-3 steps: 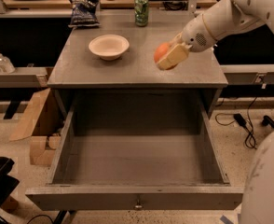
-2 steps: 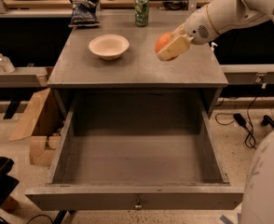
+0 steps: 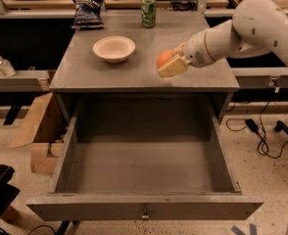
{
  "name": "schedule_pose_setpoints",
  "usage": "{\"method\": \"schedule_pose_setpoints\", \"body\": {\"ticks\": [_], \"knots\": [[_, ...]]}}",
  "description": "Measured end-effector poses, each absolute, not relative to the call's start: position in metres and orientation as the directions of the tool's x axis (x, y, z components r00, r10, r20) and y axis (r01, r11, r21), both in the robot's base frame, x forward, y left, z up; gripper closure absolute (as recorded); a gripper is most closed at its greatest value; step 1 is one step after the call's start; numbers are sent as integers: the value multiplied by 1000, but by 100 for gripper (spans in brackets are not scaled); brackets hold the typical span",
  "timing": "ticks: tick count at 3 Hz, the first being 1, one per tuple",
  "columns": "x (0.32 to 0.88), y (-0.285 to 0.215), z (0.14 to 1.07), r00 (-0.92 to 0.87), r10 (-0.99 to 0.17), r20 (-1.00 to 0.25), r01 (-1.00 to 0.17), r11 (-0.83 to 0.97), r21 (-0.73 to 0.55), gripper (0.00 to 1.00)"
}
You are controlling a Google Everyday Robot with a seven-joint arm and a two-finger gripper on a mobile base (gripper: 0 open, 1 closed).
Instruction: Pick orange from top drawer and place on counter
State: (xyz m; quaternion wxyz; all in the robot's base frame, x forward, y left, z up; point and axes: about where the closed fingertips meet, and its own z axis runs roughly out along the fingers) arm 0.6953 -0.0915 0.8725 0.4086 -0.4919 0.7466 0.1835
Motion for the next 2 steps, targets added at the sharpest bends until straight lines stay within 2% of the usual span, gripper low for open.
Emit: {"method": "schedule_pose_setpoints", "body": {"ticks": [1, 2], "knots": [[704, -85, 829, -202, -572, -795, -847, 509, -151, 100], [704, -85, 837, -202, -572, -795, -847, 509, -151, 100]]}}
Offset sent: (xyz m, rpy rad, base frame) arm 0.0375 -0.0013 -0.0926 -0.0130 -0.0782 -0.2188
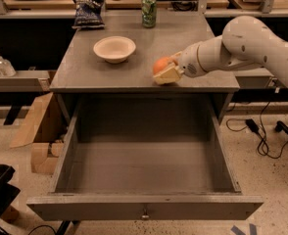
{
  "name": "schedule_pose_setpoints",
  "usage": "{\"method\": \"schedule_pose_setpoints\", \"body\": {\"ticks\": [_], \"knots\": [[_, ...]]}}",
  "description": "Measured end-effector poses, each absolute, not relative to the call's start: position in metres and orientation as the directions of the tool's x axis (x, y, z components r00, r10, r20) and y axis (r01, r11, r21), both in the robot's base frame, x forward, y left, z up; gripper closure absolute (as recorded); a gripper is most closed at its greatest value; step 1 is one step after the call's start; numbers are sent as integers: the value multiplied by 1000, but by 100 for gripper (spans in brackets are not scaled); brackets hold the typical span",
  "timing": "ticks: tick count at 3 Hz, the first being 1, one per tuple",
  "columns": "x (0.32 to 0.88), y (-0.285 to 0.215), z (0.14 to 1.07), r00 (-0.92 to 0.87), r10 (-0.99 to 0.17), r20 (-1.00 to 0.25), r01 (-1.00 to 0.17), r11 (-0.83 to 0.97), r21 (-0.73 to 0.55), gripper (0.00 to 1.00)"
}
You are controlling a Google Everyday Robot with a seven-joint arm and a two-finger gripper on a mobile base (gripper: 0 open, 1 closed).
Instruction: Pick orange from top drawer and place on counter
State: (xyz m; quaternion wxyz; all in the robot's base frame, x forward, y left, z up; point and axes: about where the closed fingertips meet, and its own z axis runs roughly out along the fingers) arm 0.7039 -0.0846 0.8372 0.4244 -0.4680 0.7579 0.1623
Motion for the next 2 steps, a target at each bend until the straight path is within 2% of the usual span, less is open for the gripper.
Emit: {"method": "schedule_pose_setpoints", "body": {"ticks": [1, 2], "knots": [[706, -87, 839, -203, -569, -797, -841, 518, -155, 100], [729, -106, 848, -217, -544, -811, -779, 597, -192, 100]]}}
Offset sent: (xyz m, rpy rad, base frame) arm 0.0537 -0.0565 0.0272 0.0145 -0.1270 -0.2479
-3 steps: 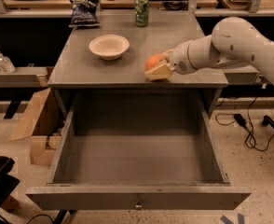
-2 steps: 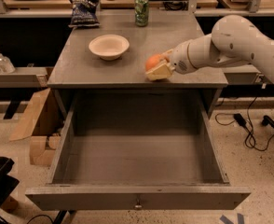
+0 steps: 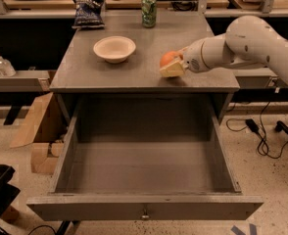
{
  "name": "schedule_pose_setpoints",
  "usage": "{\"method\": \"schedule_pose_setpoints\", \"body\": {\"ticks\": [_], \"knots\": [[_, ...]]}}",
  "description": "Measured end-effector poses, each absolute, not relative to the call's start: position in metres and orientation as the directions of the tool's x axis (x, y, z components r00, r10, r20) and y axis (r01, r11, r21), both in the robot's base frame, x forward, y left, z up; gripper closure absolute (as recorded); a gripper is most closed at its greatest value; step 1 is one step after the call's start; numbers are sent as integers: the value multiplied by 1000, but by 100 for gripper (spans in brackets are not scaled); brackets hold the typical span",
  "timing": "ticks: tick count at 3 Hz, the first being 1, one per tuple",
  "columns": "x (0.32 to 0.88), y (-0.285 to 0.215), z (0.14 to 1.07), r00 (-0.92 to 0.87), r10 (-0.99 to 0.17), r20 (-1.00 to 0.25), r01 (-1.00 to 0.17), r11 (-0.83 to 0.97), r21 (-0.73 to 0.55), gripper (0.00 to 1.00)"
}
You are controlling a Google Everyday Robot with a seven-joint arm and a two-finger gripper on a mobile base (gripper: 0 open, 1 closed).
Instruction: Pick orange from top drawer and place on counter
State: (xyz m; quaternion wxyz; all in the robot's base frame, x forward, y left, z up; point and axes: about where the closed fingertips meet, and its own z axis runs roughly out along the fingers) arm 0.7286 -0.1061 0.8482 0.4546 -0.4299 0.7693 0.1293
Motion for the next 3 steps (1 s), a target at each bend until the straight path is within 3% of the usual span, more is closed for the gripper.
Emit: {"method": "schedule_pose_setpoints", "body": {"ticks": [2, 3], "knots": [[751, -133, 871, -215, -473, -854, -686, 696, -213, 100], [762, -123, 851, -229, -470, -853, -701, 687, -190, 97]]}}
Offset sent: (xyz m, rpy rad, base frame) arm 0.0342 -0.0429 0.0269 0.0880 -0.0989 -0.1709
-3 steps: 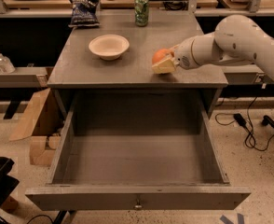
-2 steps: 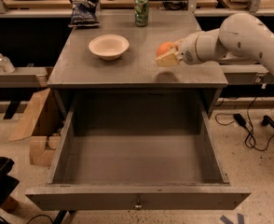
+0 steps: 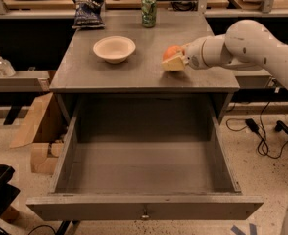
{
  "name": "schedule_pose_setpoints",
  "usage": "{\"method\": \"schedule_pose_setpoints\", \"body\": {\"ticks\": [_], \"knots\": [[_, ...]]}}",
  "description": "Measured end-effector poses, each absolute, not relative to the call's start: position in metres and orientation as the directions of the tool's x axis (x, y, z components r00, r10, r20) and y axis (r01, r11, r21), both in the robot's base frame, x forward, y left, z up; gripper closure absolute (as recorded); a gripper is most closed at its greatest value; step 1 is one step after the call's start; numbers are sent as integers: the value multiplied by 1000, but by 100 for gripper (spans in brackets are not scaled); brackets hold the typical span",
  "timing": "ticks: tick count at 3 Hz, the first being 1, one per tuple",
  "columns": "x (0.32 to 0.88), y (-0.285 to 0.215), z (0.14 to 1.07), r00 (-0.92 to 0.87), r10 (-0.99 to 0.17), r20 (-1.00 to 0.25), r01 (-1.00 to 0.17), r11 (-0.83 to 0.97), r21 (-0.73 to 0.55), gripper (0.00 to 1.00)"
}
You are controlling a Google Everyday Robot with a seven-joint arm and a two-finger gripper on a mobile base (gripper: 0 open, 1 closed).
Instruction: Pick orange from top drawer and place on counter
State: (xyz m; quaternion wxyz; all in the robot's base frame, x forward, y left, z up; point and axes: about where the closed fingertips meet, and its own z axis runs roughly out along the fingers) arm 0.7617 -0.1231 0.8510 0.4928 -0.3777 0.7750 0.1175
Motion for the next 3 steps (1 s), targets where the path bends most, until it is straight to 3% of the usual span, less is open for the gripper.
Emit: {"method": "schedule_pose_setpoints", "body": {"ticks": [3], "knots": [[762, -116, 849, -228, -471, -852, -708, 681, -187, 28]]}}
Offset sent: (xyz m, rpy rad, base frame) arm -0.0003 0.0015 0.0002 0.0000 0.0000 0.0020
